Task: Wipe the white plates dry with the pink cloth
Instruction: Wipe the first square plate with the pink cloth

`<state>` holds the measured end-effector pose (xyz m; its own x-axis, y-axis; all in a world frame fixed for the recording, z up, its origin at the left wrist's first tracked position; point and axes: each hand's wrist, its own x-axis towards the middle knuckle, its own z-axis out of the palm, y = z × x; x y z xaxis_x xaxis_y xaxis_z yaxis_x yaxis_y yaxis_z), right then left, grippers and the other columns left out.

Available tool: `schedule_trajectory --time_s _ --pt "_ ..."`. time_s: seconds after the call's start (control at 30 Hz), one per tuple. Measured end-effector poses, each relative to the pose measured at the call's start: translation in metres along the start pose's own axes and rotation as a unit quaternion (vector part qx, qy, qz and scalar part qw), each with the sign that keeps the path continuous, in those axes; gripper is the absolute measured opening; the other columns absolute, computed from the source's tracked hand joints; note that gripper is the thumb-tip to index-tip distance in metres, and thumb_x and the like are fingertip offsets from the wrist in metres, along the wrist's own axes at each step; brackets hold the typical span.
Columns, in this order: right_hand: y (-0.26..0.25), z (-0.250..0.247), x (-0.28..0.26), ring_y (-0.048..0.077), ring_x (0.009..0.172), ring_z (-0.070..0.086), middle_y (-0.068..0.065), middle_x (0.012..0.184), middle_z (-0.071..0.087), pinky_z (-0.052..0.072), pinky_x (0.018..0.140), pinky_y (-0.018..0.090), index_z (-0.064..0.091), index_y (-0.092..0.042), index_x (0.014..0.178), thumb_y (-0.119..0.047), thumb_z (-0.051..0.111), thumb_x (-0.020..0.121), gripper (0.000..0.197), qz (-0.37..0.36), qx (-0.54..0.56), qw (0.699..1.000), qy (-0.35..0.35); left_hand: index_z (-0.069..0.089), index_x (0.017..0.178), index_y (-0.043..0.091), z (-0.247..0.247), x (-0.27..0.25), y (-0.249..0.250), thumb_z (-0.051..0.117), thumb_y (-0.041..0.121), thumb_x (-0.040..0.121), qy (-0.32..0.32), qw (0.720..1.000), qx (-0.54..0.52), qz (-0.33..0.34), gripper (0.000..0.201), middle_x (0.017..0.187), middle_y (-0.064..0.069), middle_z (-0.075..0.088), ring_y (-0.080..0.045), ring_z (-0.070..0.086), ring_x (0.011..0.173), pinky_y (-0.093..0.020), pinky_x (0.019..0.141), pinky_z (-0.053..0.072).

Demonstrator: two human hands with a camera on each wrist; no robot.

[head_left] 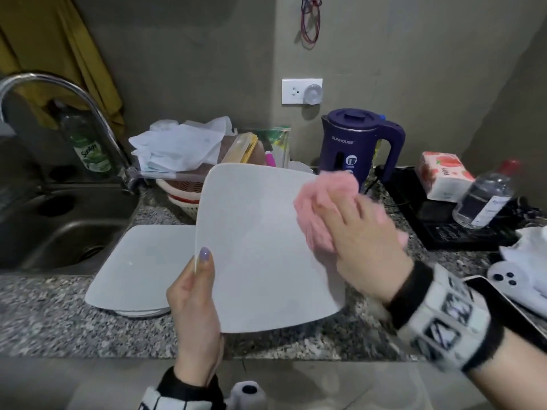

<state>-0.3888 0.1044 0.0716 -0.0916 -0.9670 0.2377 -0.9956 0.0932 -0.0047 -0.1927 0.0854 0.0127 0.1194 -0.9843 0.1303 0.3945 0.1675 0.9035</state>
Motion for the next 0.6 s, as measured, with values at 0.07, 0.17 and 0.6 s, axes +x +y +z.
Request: schedule_trajectory --time_s 0.07,0.17,0.6 --pt "-0.018 0.019 -0.029 0.029 0.136 0.014 0.007 0.152 0.014 0.028 0.109 0.055 0.014 -0.024 0.150 -0.014 0.056 0.079 0.084 -0.022 0.066 0.993 -0.097 0.073 0.092 0.018 0.001 0.005 -0.002 0.051 0.027 0.097 0.001 1.000 -0.001 0.006 0.025 0.100 0.001 0.074 -0.018 0.067 0.096 -0.035 0.085 0.055" --pt "-0.068 0.029 -0.059 0.027 0.137 0.013 0.002 0.155 0.016 0.028 0.107 0.058 0.018 -0.031 0.148 -0.015 0.050 0.072 0.085 -0.200 0.226 0.943 -0.137 0.063 0.067 0.018 0.001 0.008 -0.007 0.053 0.025 0.097 0.011 1.000 0.009 0.011 0.033 0.068 0.004 0.063 -0.010 0.058 0.069 -0.021 0.066 0.050" --pt "-0.059 0.029 -0.049 0.035 0.117 0.041 0.009 0.145 0.040 0.039 0.091 0.047 0.044 -0.024 0.140 -0.002 0.066 0.064 0.082 -0.322 0.183 0.925 -0.089 0.063 0.080 0.011 0.000 0.013 -0.002 0.053 0.035 0.092 0.028 0.999 -0.028 -0.022 0.029 0.073 -0.003 0.067 -0.016 0.063 0.074 -0.029 0.067 0.055"
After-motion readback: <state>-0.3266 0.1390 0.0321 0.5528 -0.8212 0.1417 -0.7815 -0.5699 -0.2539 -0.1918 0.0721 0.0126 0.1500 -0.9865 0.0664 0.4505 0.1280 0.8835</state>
